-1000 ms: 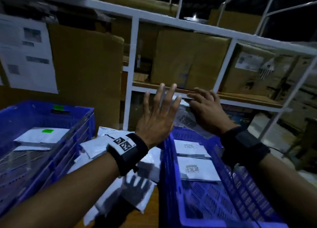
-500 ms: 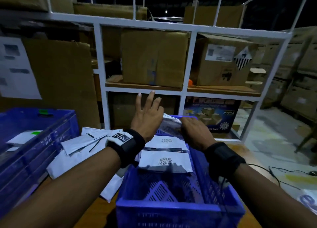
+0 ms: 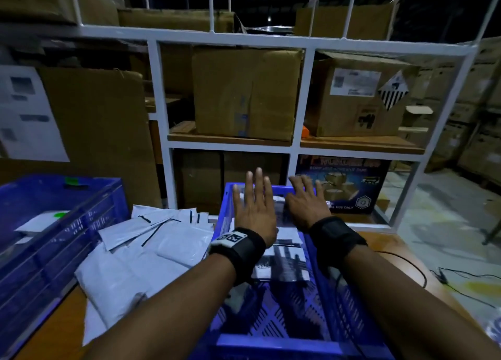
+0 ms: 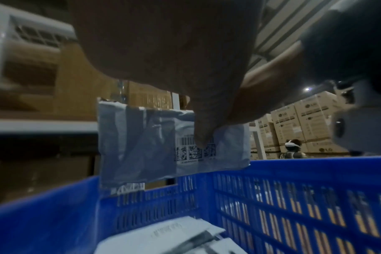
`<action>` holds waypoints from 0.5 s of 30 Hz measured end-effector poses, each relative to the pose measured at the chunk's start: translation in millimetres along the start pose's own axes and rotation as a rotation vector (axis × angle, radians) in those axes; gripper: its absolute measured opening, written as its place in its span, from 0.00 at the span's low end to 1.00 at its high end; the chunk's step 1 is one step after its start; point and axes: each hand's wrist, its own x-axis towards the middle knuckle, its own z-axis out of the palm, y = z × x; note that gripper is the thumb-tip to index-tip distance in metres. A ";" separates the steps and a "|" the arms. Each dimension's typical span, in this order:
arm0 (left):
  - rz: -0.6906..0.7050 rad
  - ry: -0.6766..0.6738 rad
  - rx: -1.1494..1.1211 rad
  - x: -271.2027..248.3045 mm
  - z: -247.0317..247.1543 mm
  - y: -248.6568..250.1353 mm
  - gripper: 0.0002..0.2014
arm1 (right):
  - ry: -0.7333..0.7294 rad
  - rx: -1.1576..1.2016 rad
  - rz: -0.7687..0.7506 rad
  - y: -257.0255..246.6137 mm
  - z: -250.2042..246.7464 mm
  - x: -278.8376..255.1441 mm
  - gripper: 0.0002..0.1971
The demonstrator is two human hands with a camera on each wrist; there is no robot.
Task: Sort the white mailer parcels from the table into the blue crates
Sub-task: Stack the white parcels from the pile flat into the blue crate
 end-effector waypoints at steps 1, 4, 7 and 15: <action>-0.016 -0.057 -0.025 -0.8 7.2 2.4 0.56 | -0.073 0.006 0.005 0.4 2.4 2.2 0.16; -0.037 -0.246 -0.087 -0.8 30.5 8.2 0.55 | -0.284 0.038 0.062 -1.4 11.9 8.1 0.21; -0.028 -0.329 -0.093 -1.1 53.9 6.0 0.50 | -0.405 0.077 0.118 -6.5 26.9 12.1 0.22; -0.035 -0.495 -0.140 -1.4 99.1 7.7 0.49 | -0.556 0.106 0.142 -21.6 91.2 33.2 0.23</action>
